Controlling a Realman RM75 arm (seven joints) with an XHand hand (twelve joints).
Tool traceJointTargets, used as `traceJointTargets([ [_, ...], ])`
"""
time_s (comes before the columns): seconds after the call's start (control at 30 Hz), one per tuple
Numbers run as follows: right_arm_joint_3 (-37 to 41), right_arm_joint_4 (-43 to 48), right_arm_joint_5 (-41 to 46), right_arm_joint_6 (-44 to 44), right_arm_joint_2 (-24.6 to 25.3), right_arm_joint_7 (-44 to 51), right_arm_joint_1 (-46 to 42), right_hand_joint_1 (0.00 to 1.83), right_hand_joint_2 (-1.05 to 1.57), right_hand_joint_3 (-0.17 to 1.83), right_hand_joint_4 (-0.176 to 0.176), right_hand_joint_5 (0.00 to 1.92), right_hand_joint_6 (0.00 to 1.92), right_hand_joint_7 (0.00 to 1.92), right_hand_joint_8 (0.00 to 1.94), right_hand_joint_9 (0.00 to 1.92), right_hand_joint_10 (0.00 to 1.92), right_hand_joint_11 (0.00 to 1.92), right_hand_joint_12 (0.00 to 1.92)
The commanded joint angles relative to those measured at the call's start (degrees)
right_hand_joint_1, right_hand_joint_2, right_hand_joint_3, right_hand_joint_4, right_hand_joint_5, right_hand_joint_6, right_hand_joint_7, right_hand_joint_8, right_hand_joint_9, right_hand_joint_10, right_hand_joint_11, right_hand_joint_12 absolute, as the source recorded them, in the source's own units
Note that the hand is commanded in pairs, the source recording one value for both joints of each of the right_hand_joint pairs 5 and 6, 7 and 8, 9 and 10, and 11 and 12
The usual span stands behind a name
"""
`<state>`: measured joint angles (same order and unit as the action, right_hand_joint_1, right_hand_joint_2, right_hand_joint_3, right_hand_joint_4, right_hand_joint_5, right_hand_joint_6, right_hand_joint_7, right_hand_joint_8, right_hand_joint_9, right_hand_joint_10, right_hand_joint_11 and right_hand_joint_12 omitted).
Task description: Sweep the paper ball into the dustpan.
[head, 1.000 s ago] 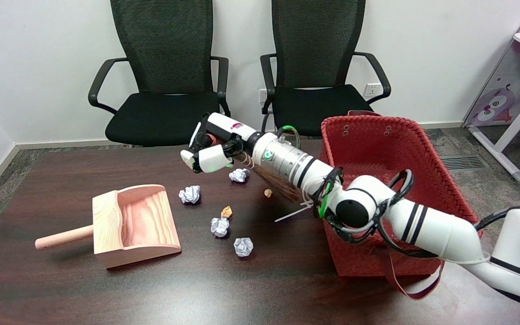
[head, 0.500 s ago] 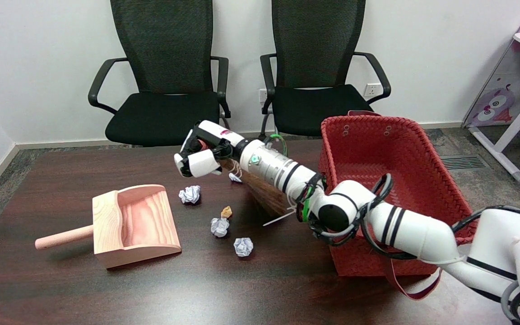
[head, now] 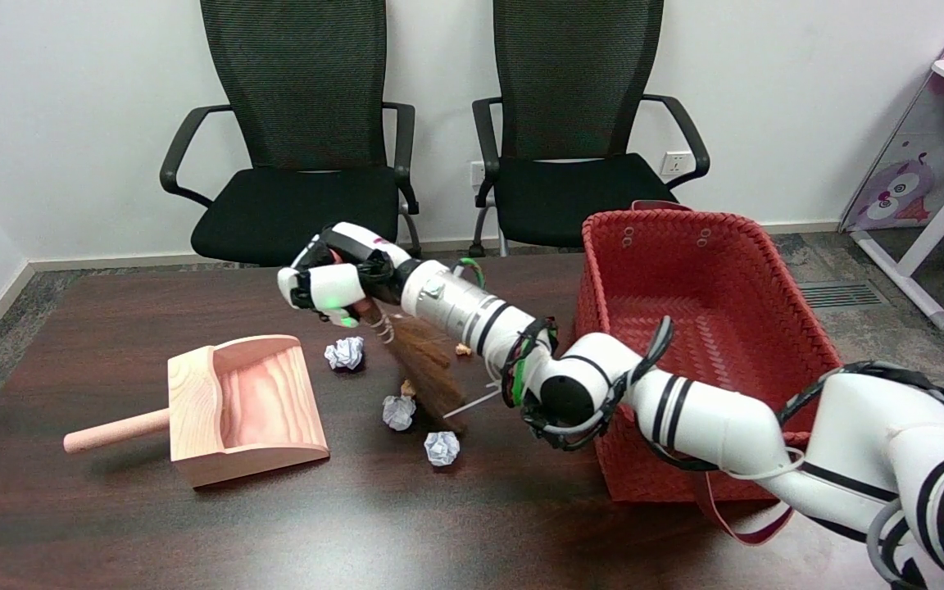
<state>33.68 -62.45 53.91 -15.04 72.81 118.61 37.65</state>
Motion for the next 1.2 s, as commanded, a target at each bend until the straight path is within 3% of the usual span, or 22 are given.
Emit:
traceJointTargets([
  [0.03,-2.7,4.1,0.8,-4.7,6.2,-23.4,1.4,0.85,0.54,1.51,0.008,1.92,1.92,1.92,1.92,1.92,1.92,1.92,1.92],
  [0.57,-2.7,3.7,3.0,-11.3,7.0,-27.1,1.6,0.84,0.52,1.47,0.005,1.92,1.92,1.92,1.92,1.92,1.92,1.92,1.92],
  [1.2,-2.6,3.7,2.6,-20.2,6.8,-44.7,5.9,0.84,0.52,1.48,0.005,1.92,1.92,1.92,1.92,1.92,1.92,1.92,1.92],
])
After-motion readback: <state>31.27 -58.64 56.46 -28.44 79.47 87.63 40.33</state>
